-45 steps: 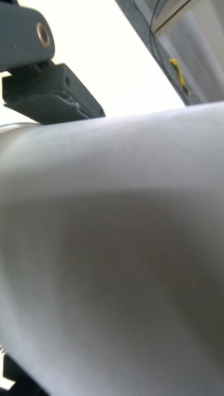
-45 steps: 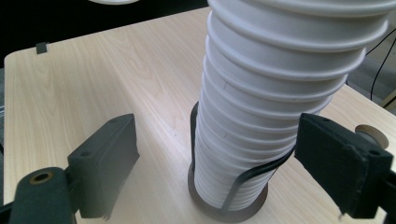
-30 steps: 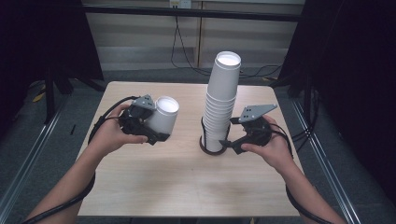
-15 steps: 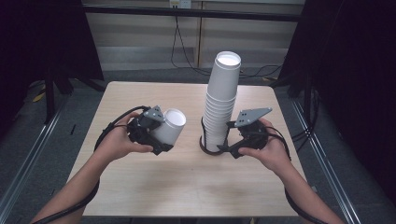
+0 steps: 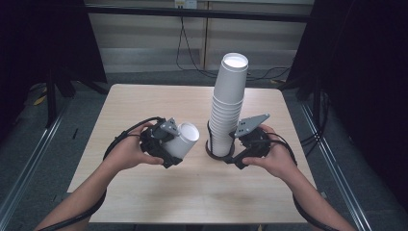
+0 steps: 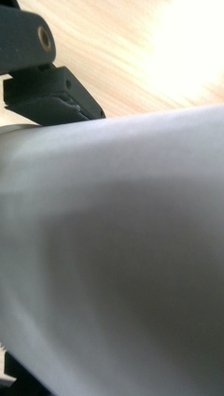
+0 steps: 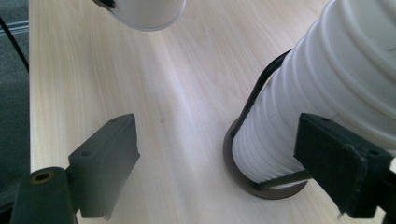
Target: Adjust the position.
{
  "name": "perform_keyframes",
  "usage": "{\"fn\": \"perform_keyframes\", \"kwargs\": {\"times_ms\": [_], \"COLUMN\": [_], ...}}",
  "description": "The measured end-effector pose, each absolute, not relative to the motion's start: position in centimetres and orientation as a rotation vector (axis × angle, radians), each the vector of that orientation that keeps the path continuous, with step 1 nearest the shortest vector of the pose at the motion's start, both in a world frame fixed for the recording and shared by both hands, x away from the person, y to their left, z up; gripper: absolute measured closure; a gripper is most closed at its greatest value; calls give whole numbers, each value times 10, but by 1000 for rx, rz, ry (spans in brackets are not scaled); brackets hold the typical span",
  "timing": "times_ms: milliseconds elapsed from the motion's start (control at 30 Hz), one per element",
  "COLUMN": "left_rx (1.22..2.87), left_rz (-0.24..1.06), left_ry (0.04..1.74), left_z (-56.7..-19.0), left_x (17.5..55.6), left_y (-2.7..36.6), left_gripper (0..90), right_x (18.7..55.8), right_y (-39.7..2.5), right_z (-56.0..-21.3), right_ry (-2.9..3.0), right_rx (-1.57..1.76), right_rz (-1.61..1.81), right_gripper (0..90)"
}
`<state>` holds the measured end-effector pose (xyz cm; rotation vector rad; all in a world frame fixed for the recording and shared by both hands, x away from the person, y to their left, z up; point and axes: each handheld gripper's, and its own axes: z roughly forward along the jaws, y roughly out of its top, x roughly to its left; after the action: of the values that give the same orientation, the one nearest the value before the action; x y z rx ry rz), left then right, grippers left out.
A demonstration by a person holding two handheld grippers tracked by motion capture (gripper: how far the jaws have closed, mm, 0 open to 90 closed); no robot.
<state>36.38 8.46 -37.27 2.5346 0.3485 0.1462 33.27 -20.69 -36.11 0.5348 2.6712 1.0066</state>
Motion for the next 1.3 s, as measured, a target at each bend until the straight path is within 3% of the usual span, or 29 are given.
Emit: {"fn": "perform_keyframes", "kwargs": {"times_ms": [1300], "left_rx": [2729], "left_rz": [103], "left_ry": [203], "left_z": [-398], "left_x": [345], "left_y": [48], "left_gripper": [133], "right_x": [332], "right_y": [-178], "right_z": [-364], "right_ry": [2868], "right_rx": [398], "right_rz": [858], "right_gripper": [137]}}
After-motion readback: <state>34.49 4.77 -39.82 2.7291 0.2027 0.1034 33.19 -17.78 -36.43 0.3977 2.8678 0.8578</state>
